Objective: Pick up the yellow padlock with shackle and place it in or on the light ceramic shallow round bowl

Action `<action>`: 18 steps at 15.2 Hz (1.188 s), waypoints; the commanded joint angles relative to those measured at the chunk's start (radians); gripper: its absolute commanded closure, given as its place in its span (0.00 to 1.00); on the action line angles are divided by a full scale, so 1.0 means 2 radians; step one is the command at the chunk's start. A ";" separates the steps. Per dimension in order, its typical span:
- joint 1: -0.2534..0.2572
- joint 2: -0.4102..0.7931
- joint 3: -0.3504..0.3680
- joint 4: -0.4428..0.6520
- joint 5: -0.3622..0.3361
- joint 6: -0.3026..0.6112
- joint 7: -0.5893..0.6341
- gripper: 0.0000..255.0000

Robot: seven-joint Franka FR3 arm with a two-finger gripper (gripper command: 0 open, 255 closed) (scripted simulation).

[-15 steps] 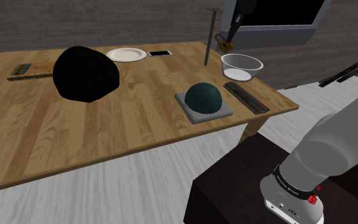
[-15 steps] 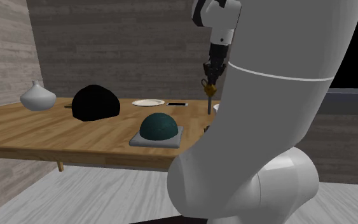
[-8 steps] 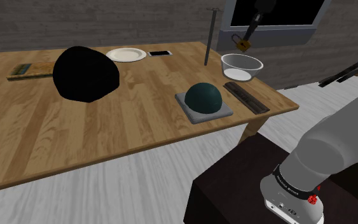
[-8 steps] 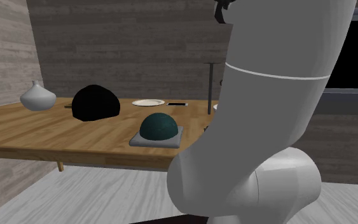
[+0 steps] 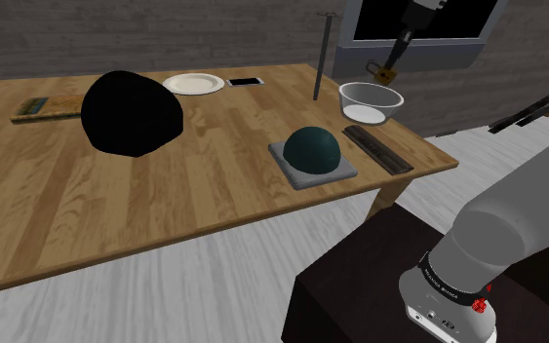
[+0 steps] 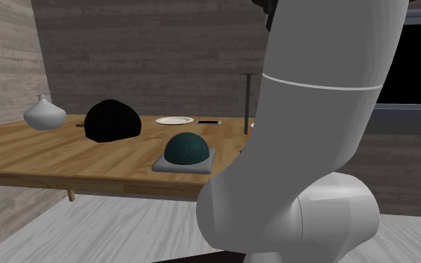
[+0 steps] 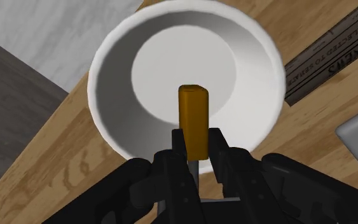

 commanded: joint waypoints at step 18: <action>0.011 0.060 0.024 -0.064 -0.034 0.063 0.056 0.00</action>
